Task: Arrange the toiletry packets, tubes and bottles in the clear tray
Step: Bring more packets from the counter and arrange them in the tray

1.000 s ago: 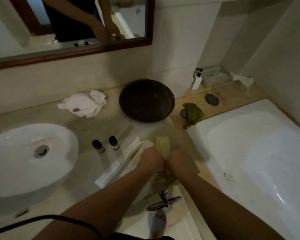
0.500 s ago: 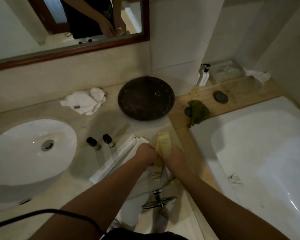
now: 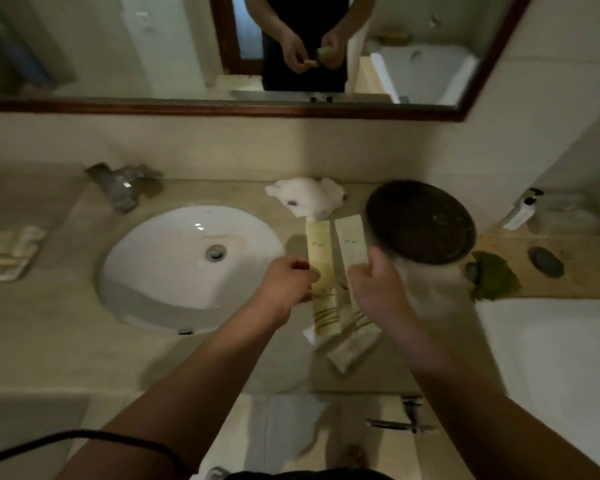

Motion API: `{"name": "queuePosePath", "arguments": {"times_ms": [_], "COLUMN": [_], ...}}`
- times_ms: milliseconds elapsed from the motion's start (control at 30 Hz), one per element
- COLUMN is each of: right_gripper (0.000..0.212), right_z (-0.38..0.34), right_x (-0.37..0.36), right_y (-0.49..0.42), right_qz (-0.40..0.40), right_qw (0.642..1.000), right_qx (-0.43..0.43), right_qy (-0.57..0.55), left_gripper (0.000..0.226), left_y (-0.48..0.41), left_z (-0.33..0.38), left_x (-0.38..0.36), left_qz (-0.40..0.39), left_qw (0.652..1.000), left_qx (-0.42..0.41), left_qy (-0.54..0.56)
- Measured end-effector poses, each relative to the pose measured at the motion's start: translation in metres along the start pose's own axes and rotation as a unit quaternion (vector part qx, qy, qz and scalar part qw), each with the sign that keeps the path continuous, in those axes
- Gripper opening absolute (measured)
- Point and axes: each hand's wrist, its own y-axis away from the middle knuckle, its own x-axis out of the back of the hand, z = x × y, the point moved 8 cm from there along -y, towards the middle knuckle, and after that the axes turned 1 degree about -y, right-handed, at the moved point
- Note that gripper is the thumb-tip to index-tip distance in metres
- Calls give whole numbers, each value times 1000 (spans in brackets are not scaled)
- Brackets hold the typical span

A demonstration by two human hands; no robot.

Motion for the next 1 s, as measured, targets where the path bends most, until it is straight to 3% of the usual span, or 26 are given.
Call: {"name": "queuePosePath", "arguments": {"times_ms": [167,433,767,1000], "right_gripper": [32,8,25,33], "right_z": [-71,-152,-209,-230], "right_x": [-142,-343,-493,-580], "right_y": [14,35,16,-30], "right_qz": [-89,-195,-282,-295], "right_qw": [995,966,924,937], "right_qx": [30,99,160,82], "right_qy": [27,135,201,169], "left_gripper": [14,9,11,14], "left_y": [30,73,64,33], "left_z": [-9,-47,-64,-56], "left_x": [159,377,510,604], "left_qz": [66,196,264,316], "left_qw": [993,970,949,929], "left_qx": [-8,-10,11,13], "left_qy": [102,142,171,191]}}
